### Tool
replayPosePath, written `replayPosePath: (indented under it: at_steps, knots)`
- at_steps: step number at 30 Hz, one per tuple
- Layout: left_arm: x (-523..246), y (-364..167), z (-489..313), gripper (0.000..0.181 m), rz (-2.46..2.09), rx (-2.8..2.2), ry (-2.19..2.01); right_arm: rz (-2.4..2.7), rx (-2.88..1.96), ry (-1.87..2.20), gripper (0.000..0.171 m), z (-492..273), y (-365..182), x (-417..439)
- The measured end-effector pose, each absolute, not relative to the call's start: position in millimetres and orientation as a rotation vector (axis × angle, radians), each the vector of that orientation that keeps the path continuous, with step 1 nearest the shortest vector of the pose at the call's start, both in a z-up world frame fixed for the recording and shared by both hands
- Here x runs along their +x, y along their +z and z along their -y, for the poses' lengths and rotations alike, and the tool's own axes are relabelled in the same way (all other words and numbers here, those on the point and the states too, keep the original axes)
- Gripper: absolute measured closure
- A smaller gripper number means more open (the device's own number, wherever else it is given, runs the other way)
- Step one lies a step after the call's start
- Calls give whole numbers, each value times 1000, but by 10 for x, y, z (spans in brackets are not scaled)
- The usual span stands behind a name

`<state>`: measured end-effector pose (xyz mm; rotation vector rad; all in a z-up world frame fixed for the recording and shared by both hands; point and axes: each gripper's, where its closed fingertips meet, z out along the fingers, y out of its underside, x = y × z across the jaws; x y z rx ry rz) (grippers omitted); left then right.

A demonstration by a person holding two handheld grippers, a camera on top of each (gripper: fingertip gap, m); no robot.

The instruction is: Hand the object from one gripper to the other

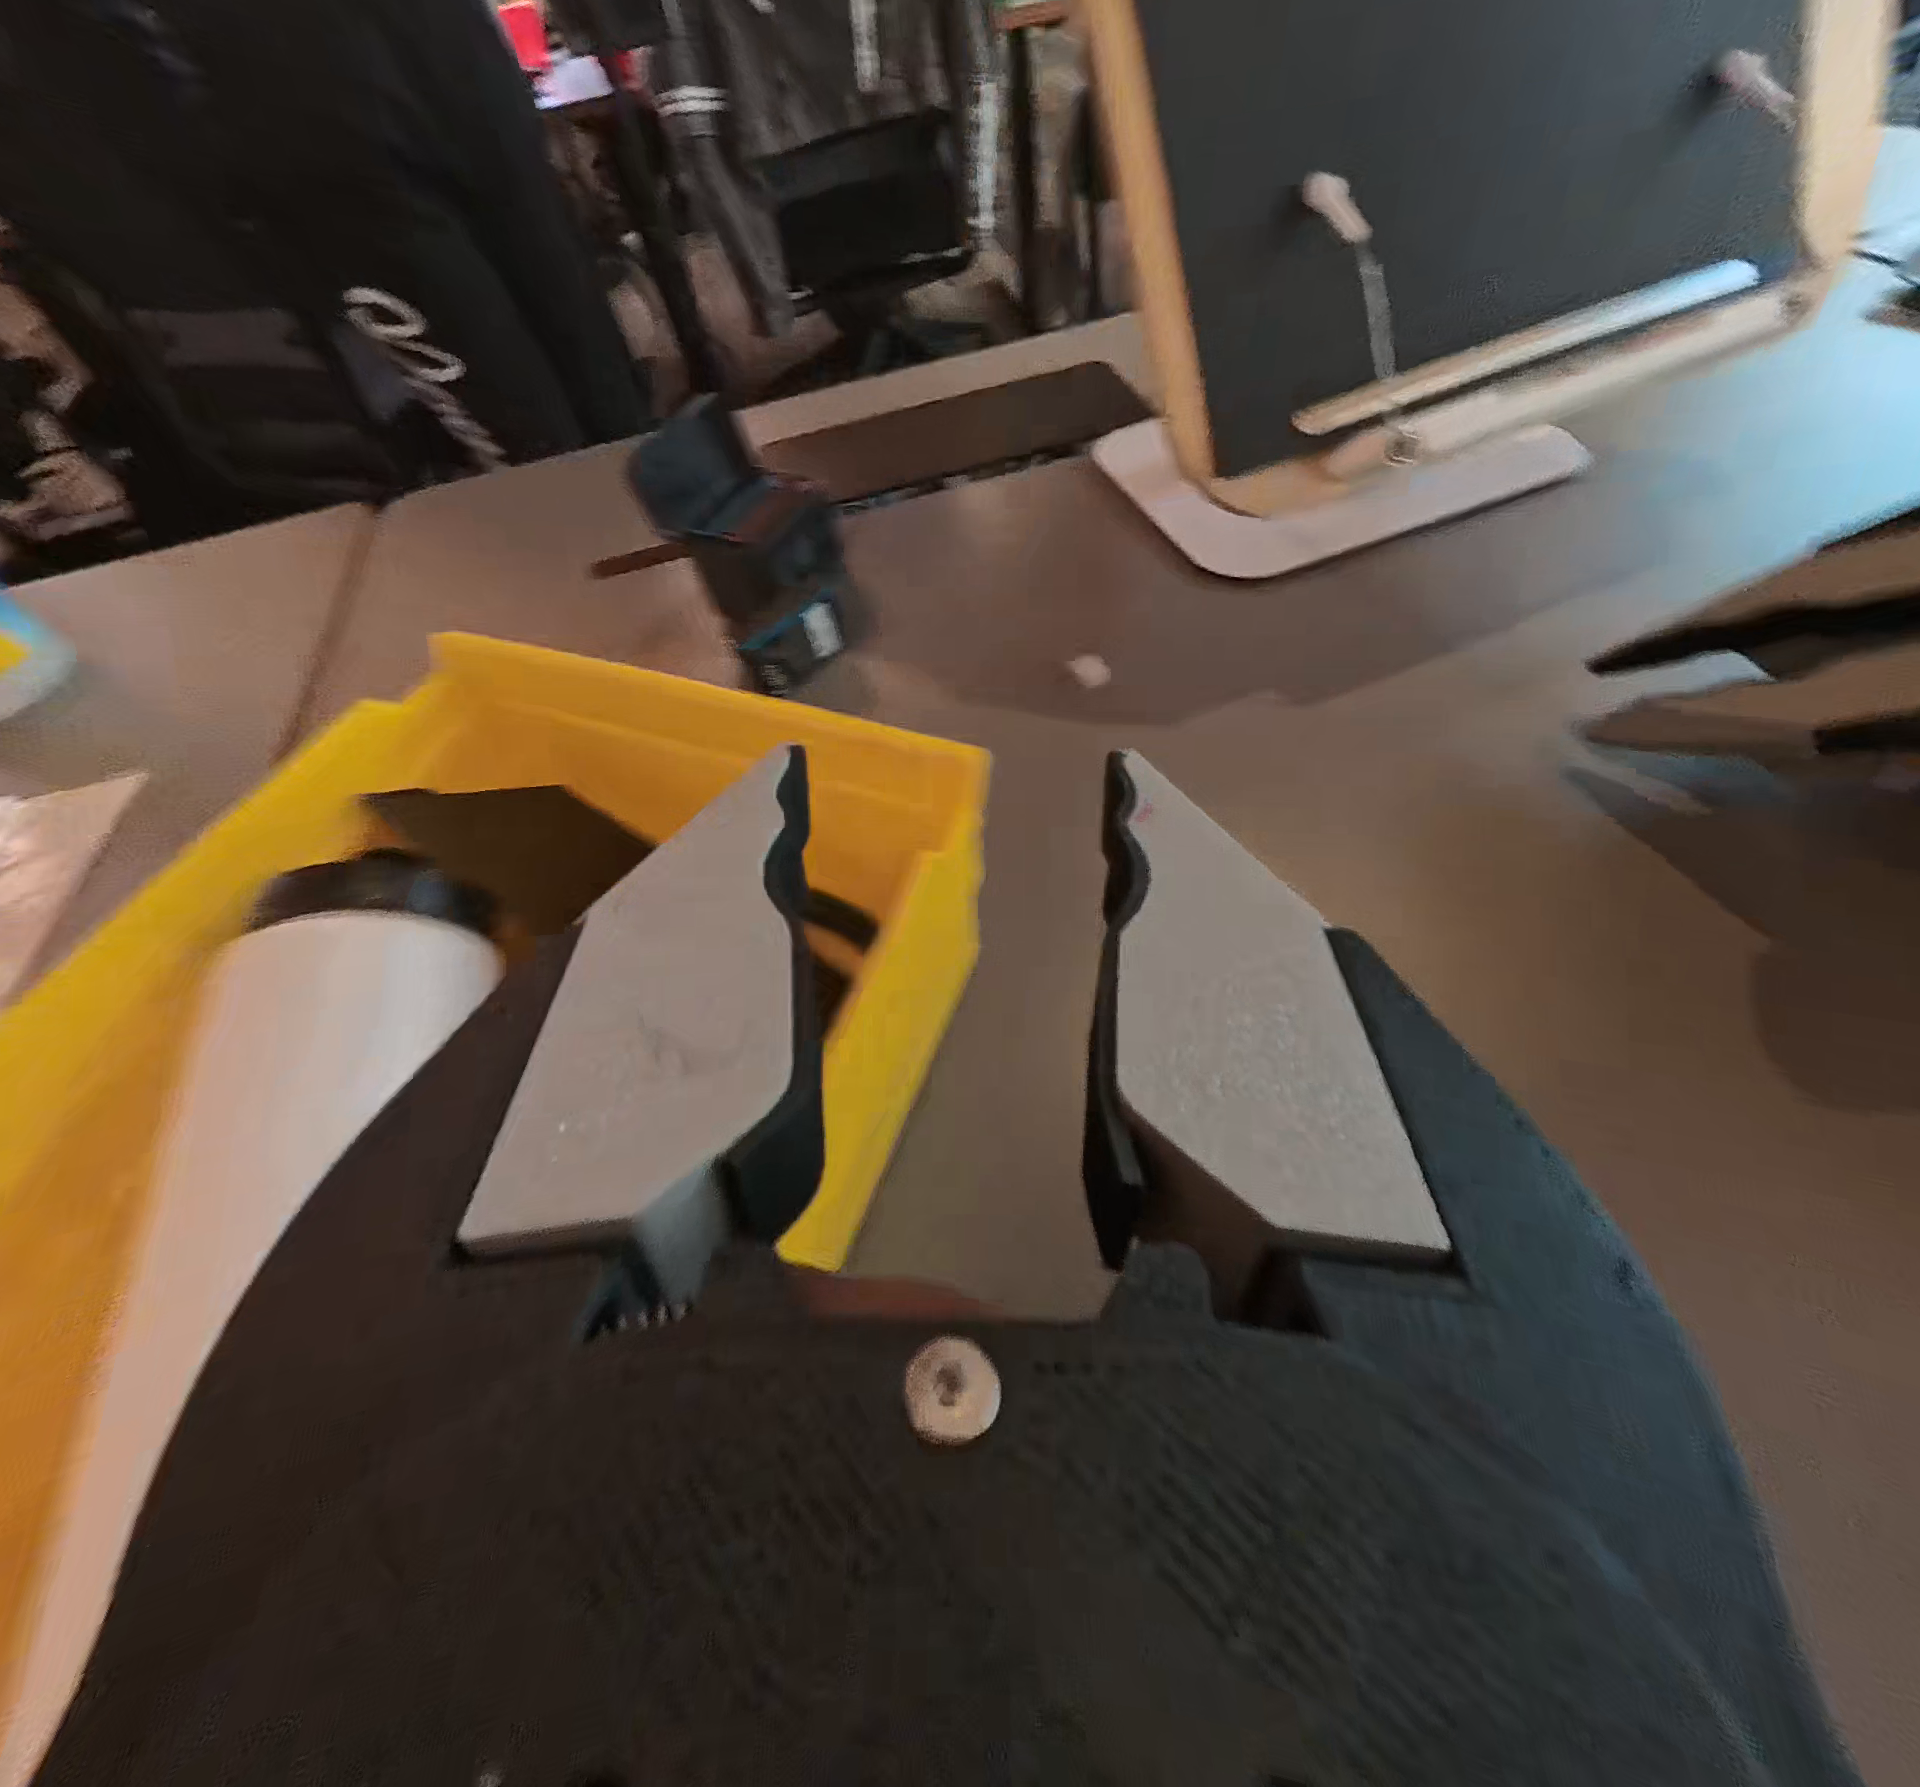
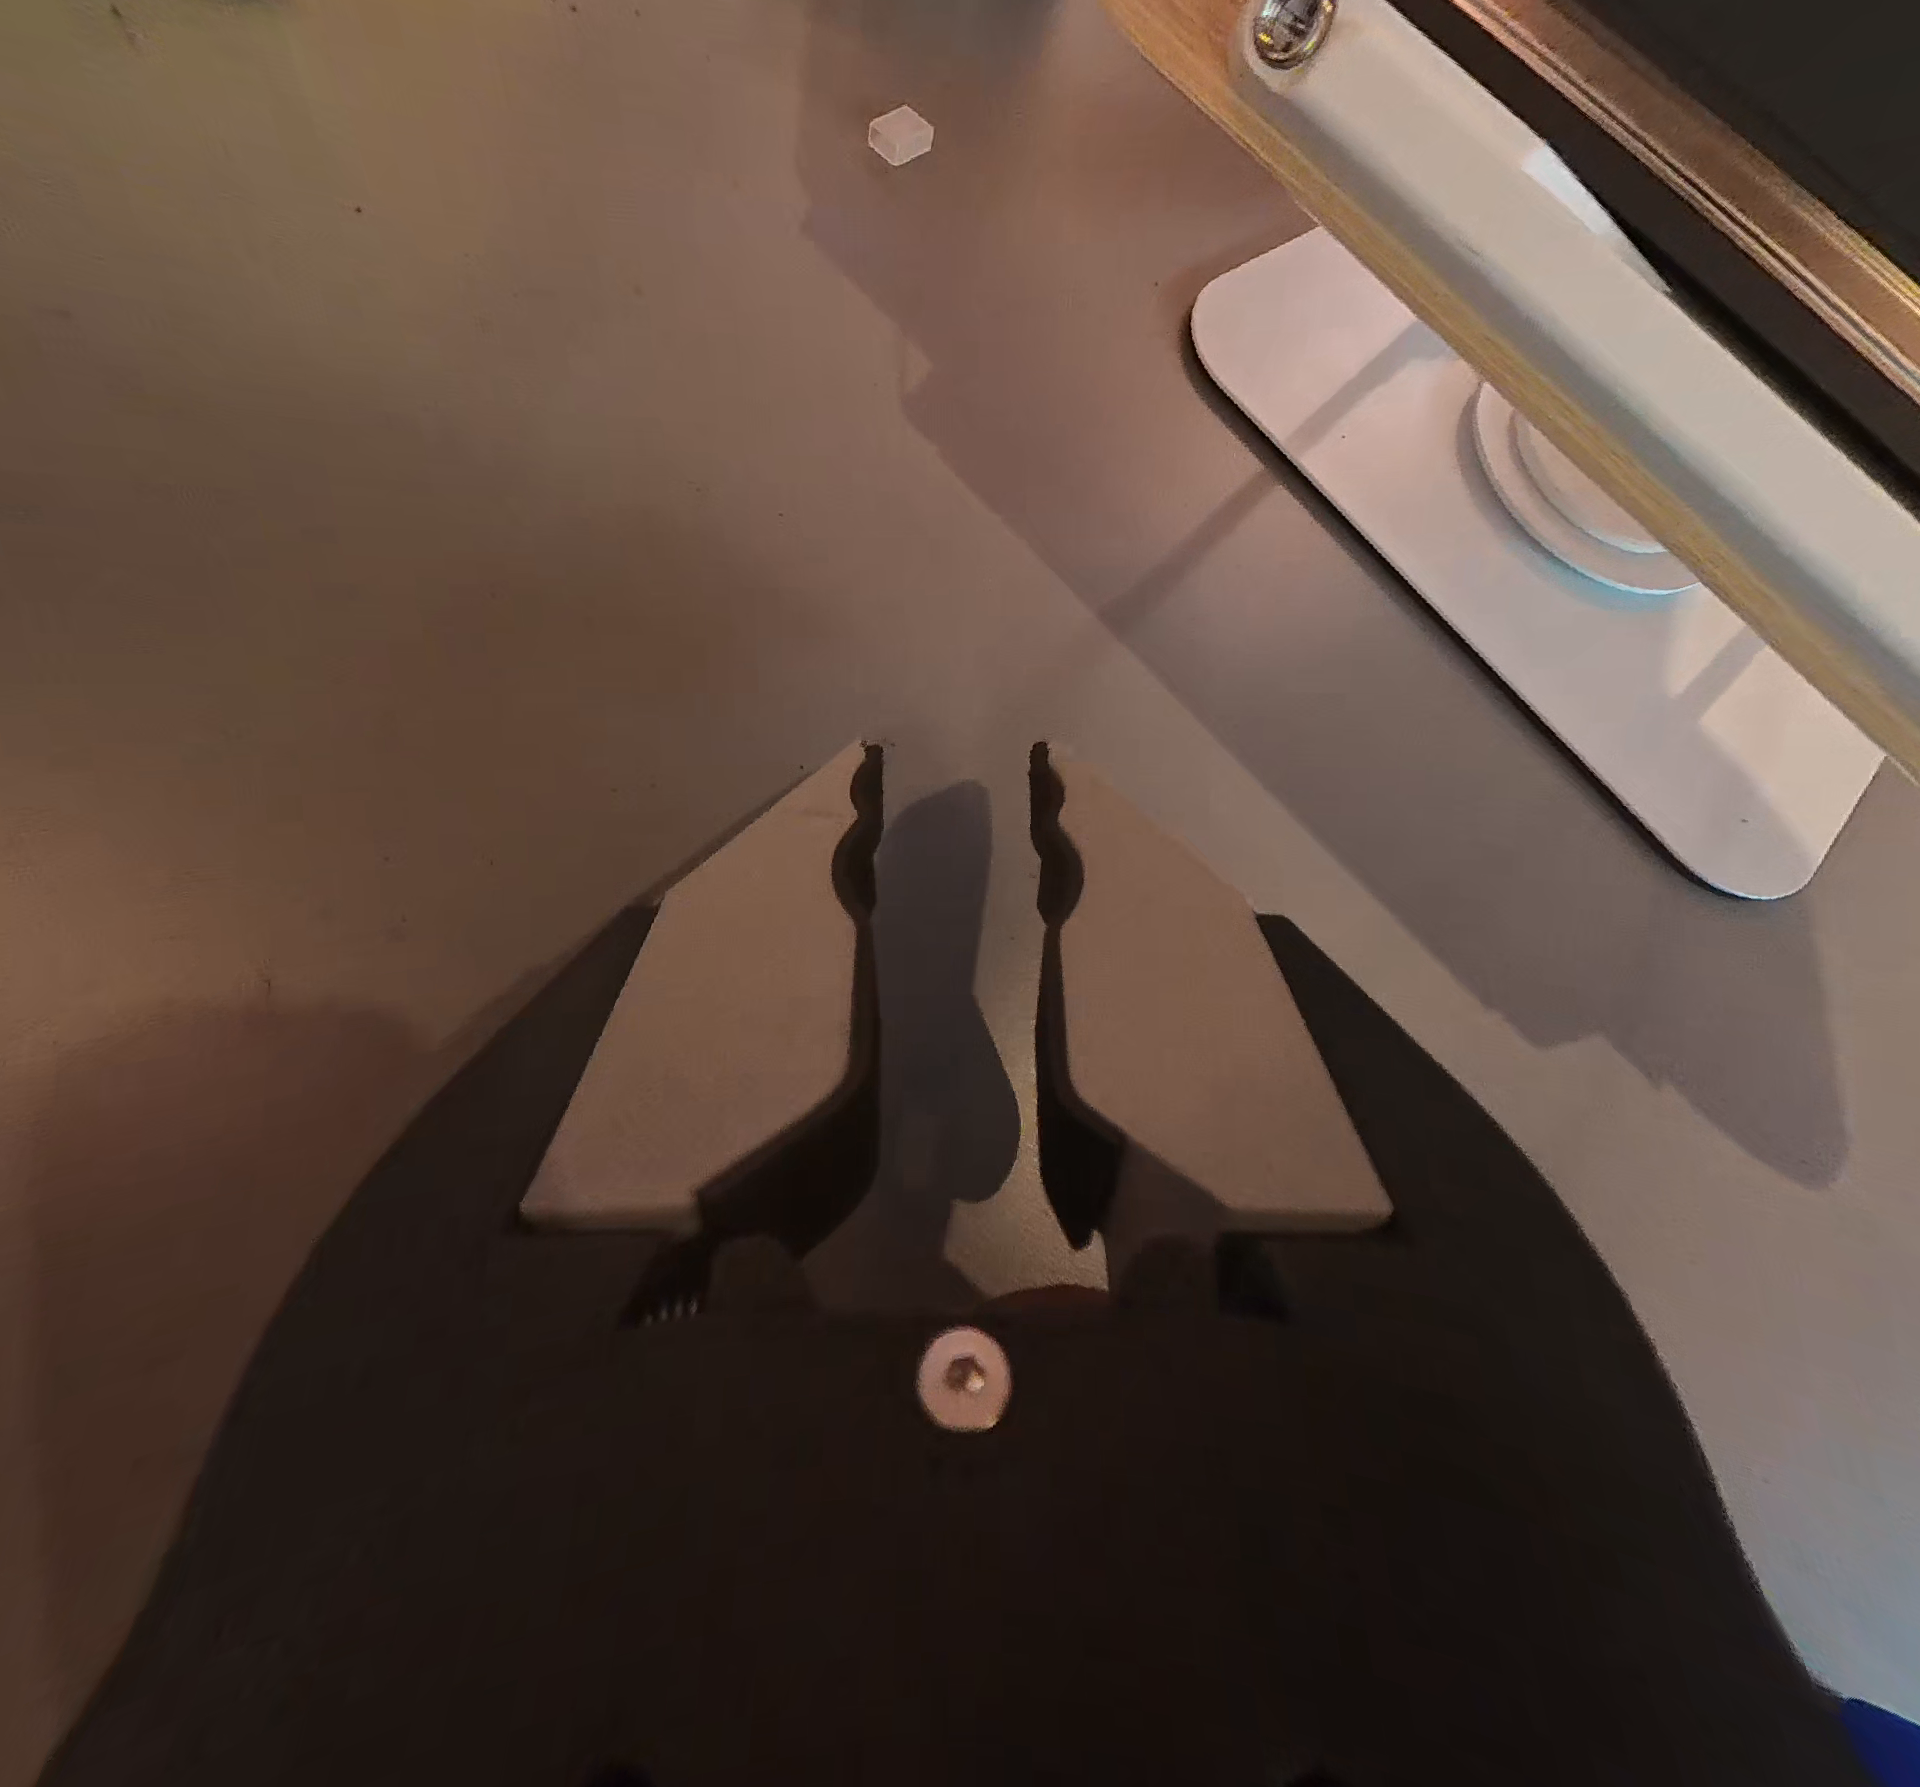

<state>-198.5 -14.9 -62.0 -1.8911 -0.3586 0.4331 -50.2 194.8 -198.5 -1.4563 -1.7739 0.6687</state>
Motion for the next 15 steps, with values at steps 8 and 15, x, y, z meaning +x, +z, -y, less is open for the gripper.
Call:
replayPosePath:
  at_steps: [8, 15]
  knots:
    - [-2949, -1034, 533, 121, 711, -2159, 178, 1792, -1420, 598, 146, -1938, -2014, -505]
    - [-3083, -1518, 447, 131, 854, -2316, 22, 1774, -1449, 643, 146, -1958, -1995, -497]
